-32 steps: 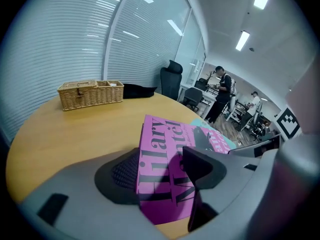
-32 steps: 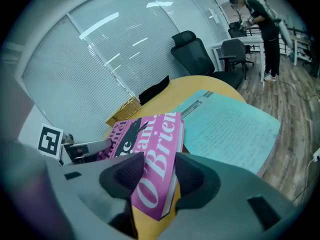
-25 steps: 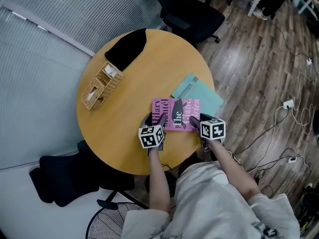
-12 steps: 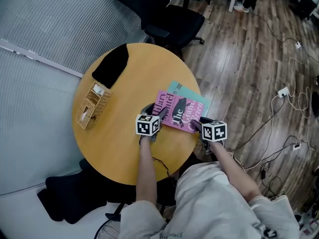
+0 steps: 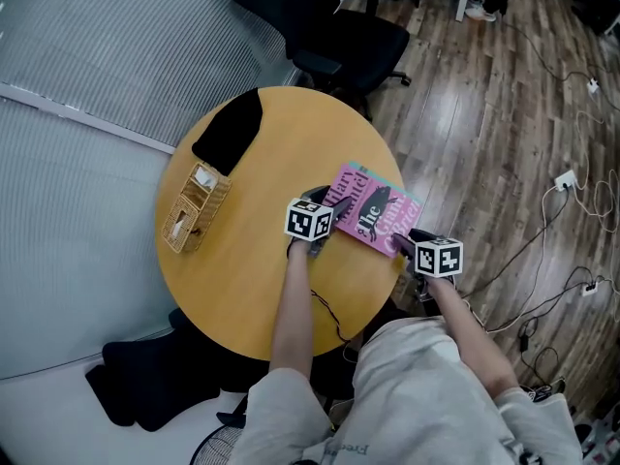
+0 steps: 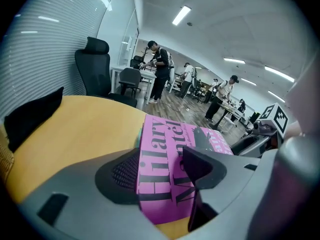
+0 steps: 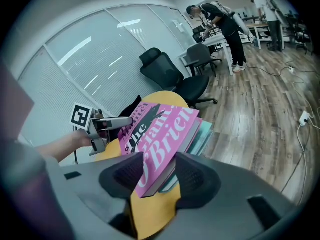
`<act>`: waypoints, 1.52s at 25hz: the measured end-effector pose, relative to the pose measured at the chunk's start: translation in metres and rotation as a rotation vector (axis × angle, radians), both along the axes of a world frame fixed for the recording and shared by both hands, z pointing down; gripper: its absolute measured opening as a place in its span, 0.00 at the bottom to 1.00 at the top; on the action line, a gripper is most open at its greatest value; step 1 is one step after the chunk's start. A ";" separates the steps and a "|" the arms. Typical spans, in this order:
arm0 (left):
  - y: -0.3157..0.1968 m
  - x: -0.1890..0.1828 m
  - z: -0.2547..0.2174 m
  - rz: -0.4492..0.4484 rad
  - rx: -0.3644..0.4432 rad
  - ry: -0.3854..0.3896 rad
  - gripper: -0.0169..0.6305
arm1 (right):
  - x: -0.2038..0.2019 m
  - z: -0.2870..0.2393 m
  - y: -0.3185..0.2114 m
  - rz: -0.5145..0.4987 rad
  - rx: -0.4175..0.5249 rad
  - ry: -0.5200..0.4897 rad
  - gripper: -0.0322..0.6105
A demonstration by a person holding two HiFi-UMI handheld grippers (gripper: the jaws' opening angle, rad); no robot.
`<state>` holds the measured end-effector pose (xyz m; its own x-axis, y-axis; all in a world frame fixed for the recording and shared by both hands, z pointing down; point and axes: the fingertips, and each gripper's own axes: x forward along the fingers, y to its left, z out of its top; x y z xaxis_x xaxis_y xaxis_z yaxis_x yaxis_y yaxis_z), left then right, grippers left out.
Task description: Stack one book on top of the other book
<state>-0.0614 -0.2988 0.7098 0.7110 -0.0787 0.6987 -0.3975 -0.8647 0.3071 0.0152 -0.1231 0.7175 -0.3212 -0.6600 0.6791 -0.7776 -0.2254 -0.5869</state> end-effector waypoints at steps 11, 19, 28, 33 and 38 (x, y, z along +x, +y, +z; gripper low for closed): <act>-0.009 0.013 0.021 0.031 -0.024 -0.020 0.46 | 0.009 0.022 -0.007 0.031 -0.054 0.017 0.36; -0.012 0.014 0.029 0.050 -0.048 -0.006 0.47 | 0.006 0.025 -0.008 -0.002 -0.062 0.025 0.35; -0.012 0.016 0.029 0.055 -0.033 -0.002 0.47 | 0.007 0.027 -0.006 0.003 -0.066 0.029 0.35; -0.013 0.015 0.029 0.040 -0.033 0.005 0.47 | 0.009 0.022 -0.008 0.016 -0.034 0.010 0.37; -0.024 0.008 0.022 -0.013 -0.008 0.028 0.47 | 0.001 0.018 -0.005 -0.053 -0.016 0.025 0.38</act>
